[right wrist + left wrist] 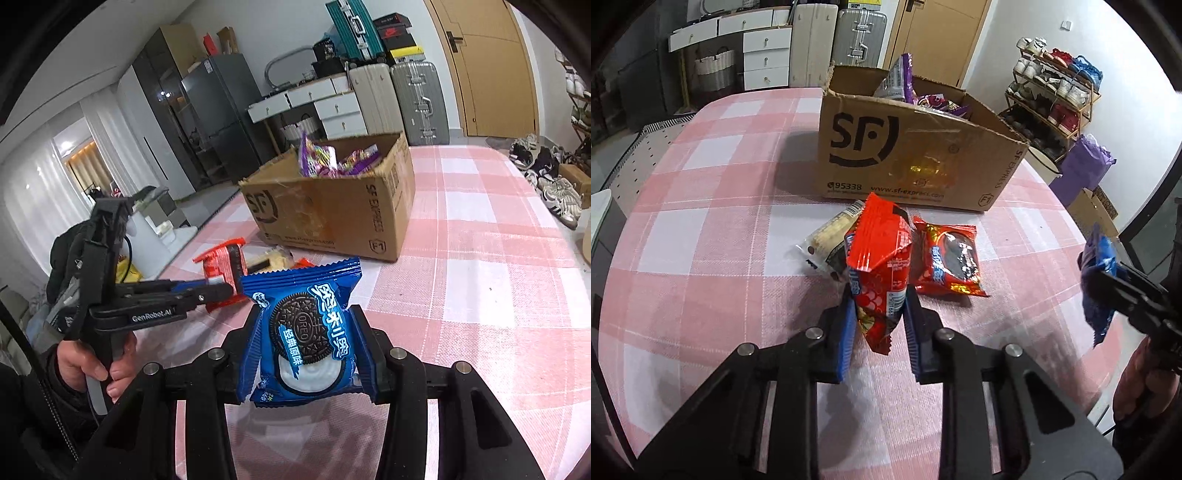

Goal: Organize snacks
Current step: 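Grasp the red chip bag with the left tool while the right tool holds the Oreo pack, then carry both packs over the box and open both tools to drop them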

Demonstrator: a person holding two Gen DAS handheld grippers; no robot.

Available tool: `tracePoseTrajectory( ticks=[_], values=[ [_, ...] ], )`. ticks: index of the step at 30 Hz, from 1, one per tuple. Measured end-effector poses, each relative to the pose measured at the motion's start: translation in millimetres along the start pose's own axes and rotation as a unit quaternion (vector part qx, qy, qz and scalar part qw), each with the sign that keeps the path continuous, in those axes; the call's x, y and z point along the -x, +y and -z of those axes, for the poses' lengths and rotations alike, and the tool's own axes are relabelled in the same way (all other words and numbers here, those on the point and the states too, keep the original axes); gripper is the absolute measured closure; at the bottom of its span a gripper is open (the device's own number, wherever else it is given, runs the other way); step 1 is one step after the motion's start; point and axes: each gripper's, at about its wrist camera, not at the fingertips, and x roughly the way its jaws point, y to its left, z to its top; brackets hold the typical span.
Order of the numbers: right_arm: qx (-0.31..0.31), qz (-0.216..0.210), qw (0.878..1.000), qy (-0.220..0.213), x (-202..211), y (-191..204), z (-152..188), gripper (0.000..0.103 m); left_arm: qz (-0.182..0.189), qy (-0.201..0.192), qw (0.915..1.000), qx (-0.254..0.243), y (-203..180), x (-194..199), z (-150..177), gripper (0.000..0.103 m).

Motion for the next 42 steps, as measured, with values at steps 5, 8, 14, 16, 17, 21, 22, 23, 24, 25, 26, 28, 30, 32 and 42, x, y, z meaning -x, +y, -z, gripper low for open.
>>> tracePoseTrajectory(
  ticks=[5,8,14,16,17,21,22,23,24,25,26,28,30,32,42],
  values=[
    [0.011,-0.001,1.000,-0.012,14,12,-1,0.058,0.007,-0.004,1.0000,0.001,0,13,10,0.082],
    [0.017,-0.001,1.000,-0.015,19,17,0,0.058,0.006,-0.010,0.9999,0.000,-1,23,13,0.082],
    [0.024,-0.006,0.999,-0.023,29,28,-2,0.058,0.008,-0.027,0.9996,0.002,0,47,17,0.082],
    [0.026,-0.008,0.999,-0.026,31,32,-3,0.058,0.007,-0.030,0.9995,0.009,0,52,17,0.082],
    [0.026,-0.009,0.999,-0.030,33,33,-3,0.058,0.004,-0.030,0.9994,0.017,1,55,17,0.082],
    [0.018,-0.021,0.998,-0.049,40,35,-8,0.058,0.010,-0.037,0.9992,0.012,-7,62,15,0.082],
    [0.018,-0.019,0.998,-0.051,41,35,-10,0.058,0.010,-0.037,0.9992,0.008,-9,65,15,0.082],
    [0.017,-0.017,0.998,-0.053,43,35,-11,0.058,0.010,-0.039,0.9992,0.006,-11,68,15,0.082],
    [0.015,-0.015,0.998,-0.054,43,35,-13,0.058,0.010,-0.039,0.9992,0.005,-12,69,14,0.082],
    [0.012,-0.014,0.998,-0.055,45,35,-14,0.058,0.009,-0.039,0.9992,0.005,-13,72,14,0.082],
    [0.010,-0.014,0.998,-0.056,45,35,-15,0.058,0.006,-0.040,0.9992,0.004,-13,75,14,0.082],
    [0.009,-0.010,0.998,-0.061,49,35,-18,0.058,0.007,-0.043,0.9991,0.001,-15,78,12,0.082],
    [0.009,-0.011,0.998,-0.067,53,35,-22,0.058,0.006,-0.046,0.9989,-0.005,-17,82,9,0.082],
    [0.011,-0.009,0.997,-0.071,55,36,-25,0.058,0.005,-0.049,0.9987,-0.009,-18,86,7,0.082],
    [0.029,-0.004,0.996,-0.086,57,37,-58,0.058,0.002,-0.048,0.9988,-0.007,-6,81,-8,0.082]
  ],
)
